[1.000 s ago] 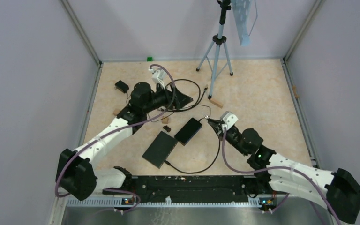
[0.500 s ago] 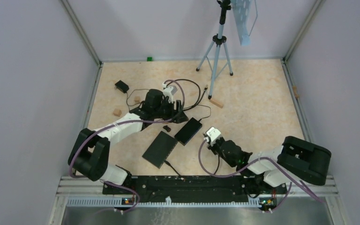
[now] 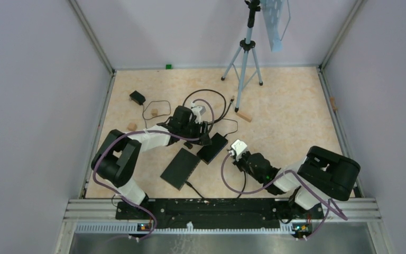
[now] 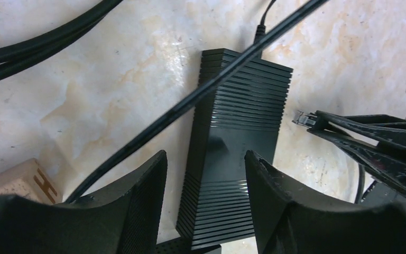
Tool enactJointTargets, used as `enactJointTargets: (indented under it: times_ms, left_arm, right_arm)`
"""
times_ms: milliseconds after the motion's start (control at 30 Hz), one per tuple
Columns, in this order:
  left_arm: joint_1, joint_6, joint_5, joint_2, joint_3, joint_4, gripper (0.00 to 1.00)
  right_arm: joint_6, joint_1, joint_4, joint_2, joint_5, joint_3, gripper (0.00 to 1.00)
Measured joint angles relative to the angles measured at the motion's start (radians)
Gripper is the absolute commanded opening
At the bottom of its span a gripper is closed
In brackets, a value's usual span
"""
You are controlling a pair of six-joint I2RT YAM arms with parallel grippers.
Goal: Insert the plug into the switch port
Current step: Insert the connector into the switch port.
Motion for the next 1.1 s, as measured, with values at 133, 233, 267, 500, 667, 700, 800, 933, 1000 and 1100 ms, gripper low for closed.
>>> enactJointTargets:
  times_ms: [133, 233, 267, 500, 667, 700, 800, 933, 1000, 1100]
  left_arm:
    - [0.0, 0.01, -0.021, 0.027, 0.006, 0.007, 0.63]
    - [0.0, 0.015, -0.029, 0.05, 0.016, 0.013, 0.64]
    - [0.0, 0.016, -0.032, 0.055, 0.018, 0.016, 0.64]
    - [0.0, 0.018, -0.025, 0.076, 0.032, 0.047, 0.61]
    - [0.0, 0.018, -0.011, 0.092, 0.036, 0.066, 0.59]
    - [0.0, 0.018, -0.008, 0.096, 0.037, 0.069, 0.58]
    - [0.0, 0.018, 0.003, 0.101, 0.04, 0.077, 0.55]
    - [0.0, 0.017, 0.029, 0.115, 0.041, 0.096, 0.54]
    - [0.0, 0.017, 0.037, 0.118, 0.041, 0.103, 0.54]
    - [-0.002, 0.016, 0.048, 0.126, 0.042, 0.115, 0.53]
  right_arm:
    - [-0.001, -0.043, -0.024, 0.0, -0.066, 0.028, 0.0]
    - [-0.002, -0.052, -0.05, 0.002, -0.097, 0.048, 0.0]
    - [-0.002, -0.054, -0.053, 0.005, -0.104, 0.054, 0.0]
    - [-0.001, -0.056, -0.099, 0.041, -0.115, 0.082, 0.0]
    - [-0.006, -0.056, -0.138, 0.041, -0.098, 0.106, 0.0]
    - [-0.008, -0.056, -0.141, 0.041, -0.093, 0.109, 0.0]
    - [-0.01, -0.056, -0.154, 0.041, -0.083, 0.116, 0.0]
    - [-0.017, -0.056, -0.161, 0.046, -0.079, 0.121, 0.0]
    - [-0.018, -0.056, -0.161, 0.048, -0.078, 0.124, 0.0]
    - [-0.021, -0.056, -0.163, 0.055, -0.076, 0.134, 0.0]
